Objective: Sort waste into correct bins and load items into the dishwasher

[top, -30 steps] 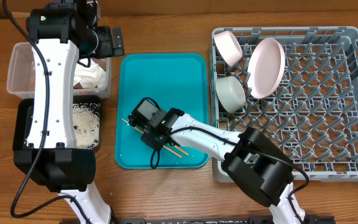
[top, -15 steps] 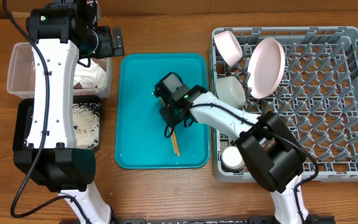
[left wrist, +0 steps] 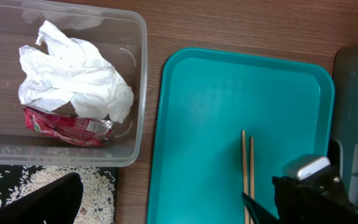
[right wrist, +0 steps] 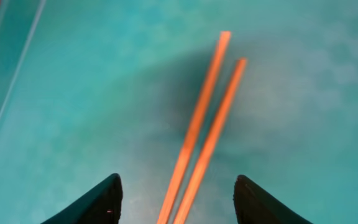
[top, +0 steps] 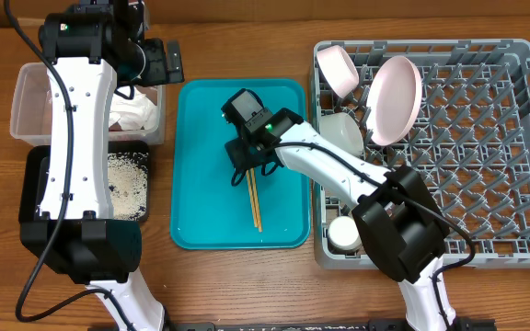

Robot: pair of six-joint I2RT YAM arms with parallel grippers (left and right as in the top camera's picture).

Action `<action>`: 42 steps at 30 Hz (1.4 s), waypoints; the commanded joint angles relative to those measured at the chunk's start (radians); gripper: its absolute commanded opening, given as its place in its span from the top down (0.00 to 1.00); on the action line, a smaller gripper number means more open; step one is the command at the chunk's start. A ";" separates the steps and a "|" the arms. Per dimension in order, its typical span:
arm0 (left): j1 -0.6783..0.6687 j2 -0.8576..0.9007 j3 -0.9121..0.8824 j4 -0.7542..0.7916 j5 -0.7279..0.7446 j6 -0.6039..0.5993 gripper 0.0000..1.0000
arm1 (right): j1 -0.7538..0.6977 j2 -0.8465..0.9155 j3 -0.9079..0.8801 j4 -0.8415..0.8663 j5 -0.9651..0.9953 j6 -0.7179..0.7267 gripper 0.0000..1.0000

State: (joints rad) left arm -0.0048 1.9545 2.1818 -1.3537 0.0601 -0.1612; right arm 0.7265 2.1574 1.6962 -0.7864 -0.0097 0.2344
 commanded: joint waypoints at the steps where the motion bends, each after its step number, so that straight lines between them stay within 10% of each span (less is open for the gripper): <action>1: -0.001 -0.002 0.013 0.003 0.011 -0.003 0.00 | -0.006 0.005 0.009 -0.019 0.121 0.144 0.44; 24: -0.002 -0.002 0.013 0.003 0.011 -0.003 0.00 | -0.006 0.033 -0.092 0.042 0.068 0.098 0.50; 42: -0.002 -0.002 0.013 0.003 0.011 -0.003 0.00 | 0.005 0.081 -0.081 -0.014 0.015 0.163 0.96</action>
State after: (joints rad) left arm -0.0048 1.9545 2.1818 -1.3537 0.0601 -0.1612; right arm 0.7273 2.1910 1.6146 -0.7937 0.0174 0.3920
